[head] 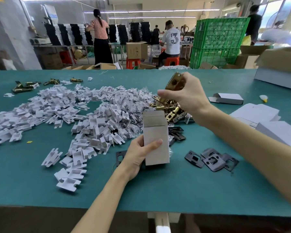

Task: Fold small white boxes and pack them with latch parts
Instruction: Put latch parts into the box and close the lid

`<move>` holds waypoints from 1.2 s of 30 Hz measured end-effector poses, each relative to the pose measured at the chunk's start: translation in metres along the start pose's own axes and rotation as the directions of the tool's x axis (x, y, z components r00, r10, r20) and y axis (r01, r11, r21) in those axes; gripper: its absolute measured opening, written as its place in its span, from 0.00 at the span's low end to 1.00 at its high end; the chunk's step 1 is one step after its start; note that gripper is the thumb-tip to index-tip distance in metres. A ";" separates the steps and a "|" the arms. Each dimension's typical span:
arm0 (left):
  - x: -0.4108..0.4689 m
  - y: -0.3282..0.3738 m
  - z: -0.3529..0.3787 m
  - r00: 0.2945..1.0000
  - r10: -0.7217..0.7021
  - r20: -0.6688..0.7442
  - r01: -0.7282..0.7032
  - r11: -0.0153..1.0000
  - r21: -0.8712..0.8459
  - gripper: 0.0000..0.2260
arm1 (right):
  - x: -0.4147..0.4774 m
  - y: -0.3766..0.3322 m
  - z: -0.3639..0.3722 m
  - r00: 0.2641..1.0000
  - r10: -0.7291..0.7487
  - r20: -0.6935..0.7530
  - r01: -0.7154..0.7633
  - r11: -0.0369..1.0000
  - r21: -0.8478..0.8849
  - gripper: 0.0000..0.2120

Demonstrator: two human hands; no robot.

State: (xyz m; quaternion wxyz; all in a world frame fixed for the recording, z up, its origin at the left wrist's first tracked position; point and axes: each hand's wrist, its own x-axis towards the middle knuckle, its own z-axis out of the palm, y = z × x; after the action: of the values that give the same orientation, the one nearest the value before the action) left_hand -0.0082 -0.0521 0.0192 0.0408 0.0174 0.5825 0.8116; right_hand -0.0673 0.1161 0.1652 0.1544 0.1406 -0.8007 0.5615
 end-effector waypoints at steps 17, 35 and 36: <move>-0.008 0.002 0.004 0.997 0.026 0.073 -0.031 0.997 0.068 0.14 | -0.036 -0.009 0.018 0.887 -0.140 0.440 0.357 0.812 -0.462 0.13; -0.009 0.001 0.001 0.992 0.018 0.123 -0.029 0.996 0.085 0.19 | -0.048 -0.019 0.040 0.882 -0.014 0.471 0.365 0.653 -0.663 0.07; -0.009 0.001 0.000 0.993 0.021 0.119 -0.031 0.996 0.084 0.19 | -0.048 -0.019 0.041 0.876 -0.011 0.483 0.373 0.650 -0.662 0.07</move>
State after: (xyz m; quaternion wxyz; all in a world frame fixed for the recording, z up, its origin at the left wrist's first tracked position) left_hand 0.0005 -0.0530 0.0209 0.0637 0.0747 0.6130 0.7840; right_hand -0.0195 0.0739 0.1489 0.0743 0.2748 -0.9508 0.1226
